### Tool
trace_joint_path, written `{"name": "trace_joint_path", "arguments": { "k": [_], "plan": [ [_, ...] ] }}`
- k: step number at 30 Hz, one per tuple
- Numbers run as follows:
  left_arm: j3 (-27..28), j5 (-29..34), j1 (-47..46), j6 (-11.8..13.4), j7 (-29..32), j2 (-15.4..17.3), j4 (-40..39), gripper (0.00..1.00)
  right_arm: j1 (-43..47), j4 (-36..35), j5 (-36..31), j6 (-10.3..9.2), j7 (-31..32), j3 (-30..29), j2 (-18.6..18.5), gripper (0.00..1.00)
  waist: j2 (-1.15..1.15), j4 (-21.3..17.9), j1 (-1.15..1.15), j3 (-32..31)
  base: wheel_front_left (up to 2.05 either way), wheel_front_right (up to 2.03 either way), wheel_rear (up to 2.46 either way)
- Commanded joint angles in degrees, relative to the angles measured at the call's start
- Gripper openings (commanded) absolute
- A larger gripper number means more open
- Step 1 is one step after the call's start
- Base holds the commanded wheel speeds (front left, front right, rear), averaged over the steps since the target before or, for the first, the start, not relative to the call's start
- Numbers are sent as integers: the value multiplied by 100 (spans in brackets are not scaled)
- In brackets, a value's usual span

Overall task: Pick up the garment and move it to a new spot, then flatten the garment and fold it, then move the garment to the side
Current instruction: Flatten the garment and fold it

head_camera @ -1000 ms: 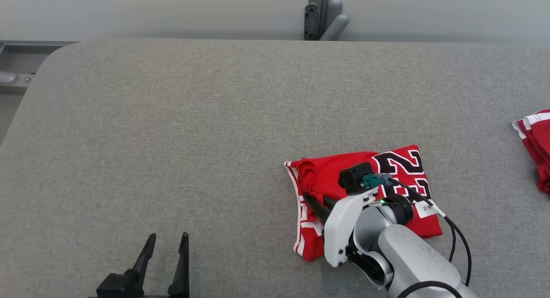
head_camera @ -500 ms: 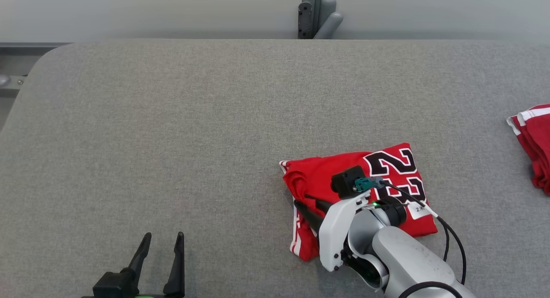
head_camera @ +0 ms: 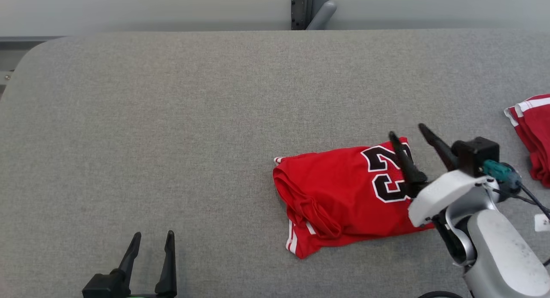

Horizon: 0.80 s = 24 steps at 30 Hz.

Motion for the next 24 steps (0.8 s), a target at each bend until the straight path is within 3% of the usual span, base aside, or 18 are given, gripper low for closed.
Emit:
{"name": "trace_joint_path", "arguments": {
  "k": [1,4,7,9,13,24],
  "plan": [
    [-48,-2,-100,-15,-16,-14,-6,100,211,85,-489,0,-347,-183,42,0,0,-19,0,152,0,0,0],
    [-156,-3,-202,-15,-16,-23,7,100,366,556,-1237,0,-1101,-340,193,0,0,31,0,275,0,0,0],
    [-187,-14,-250,-15,-16,-30,37,100,307,1138,-1665,-4,-1458,-258,444,0,0,81,0,332,0,0,0],
    [-185,-20,-294,-15,-16,-7,53,100,209,1415,-1862,-4,-1529,-192,579,0,0,121,0,357,0,0,0],
    [-151,-28,-341,-15,-16,37,62,100,222,1291,-2108,-4,-1532,111,777,0,0,194,0,386,0,0,0],
    [-173,-39,-344,-15,-16,-14,107,100,352,1355,-2101,-4,-1534,1138,919,0,0,286,0,336,0,0,0]
  ]
}}
